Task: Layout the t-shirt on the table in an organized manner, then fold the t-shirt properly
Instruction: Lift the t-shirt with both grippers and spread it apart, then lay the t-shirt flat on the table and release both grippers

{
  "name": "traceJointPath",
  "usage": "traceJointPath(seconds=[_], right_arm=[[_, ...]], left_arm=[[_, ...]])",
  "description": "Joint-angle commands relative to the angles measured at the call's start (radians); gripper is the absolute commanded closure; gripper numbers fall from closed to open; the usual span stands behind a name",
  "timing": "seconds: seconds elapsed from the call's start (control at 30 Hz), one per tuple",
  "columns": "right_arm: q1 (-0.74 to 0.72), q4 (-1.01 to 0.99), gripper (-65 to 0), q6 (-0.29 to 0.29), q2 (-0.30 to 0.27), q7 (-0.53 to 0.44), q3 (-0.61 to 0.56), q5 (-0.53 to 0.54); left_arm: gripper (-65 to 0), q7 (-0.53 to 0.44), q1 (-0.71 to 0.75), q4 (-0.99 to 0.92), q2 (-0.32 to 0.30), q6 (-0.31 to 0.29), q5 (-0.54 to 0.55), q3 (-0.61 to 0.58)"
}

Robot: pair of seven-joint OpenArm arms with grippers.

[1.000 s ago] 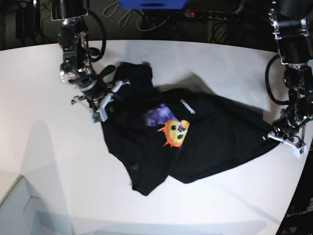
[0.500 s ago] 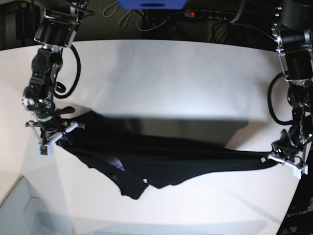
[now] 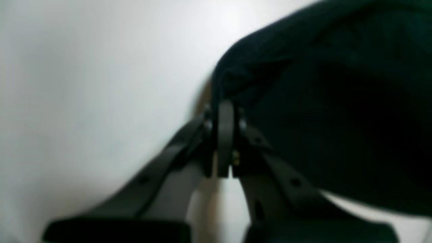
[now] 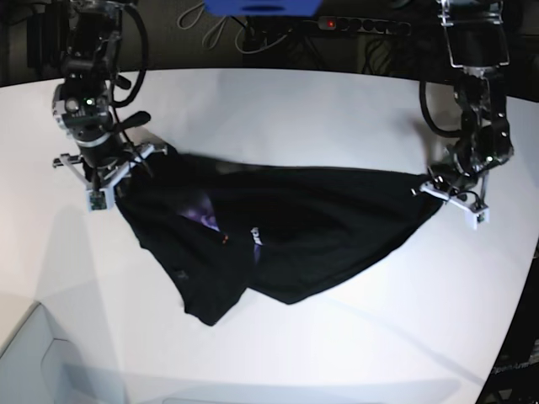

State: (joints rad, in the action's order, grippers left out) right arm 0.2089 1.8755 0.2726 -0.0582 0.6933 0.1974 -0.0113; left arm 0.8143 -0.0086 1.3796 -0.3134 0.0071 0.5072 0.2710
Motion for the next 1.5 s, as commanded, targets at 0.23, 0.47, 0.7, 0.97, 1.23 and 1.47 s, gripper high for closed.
traceJointPath(seconds=[0.23,0.47,0.7,0.97,1.23,1.47], right_arm=[[-0.11,0.117,0.0,-0.008,0.019,-0.039,0.141,0.01],[-0.286,0.126,0.0,0.052,-0.009,0.007,0.109,0.009],[-0.598,0.101,0.0,0.101,-0.052,0.128,0.0,0.007],[-0.971,-0.119,0.0,0.1,-0.119,0.145,-0.069,0.006],[-1.291,-0.285,0.0,0.098,-0.179,0.145,-0.069,0.004],[-1.34,-0.179,0.0,0.103,-0.24,0.154,-0.069,0.004]], left_arm=[[-0.2,-0.033,-0.015,0.294,0.029,-0.005,0.04,0.172],[-0.2,-0.031,-0.204,0.297,0.01,-0.005,0.219,0.251],[-0.2,-0.031,-0.44,0.217,0.003,-0.005,0.235,0.198],[-0.2,-0.042,-0.716,0.04,0.003,-0.005,0.23,0.072],[-0.2,-0.036,-1.032,-0.128,-0.005,-0.003,0.232,0.034],[-0.2,-0.033,-1.086,-0.087,-0.069,-0.003,0.241,0.035]])
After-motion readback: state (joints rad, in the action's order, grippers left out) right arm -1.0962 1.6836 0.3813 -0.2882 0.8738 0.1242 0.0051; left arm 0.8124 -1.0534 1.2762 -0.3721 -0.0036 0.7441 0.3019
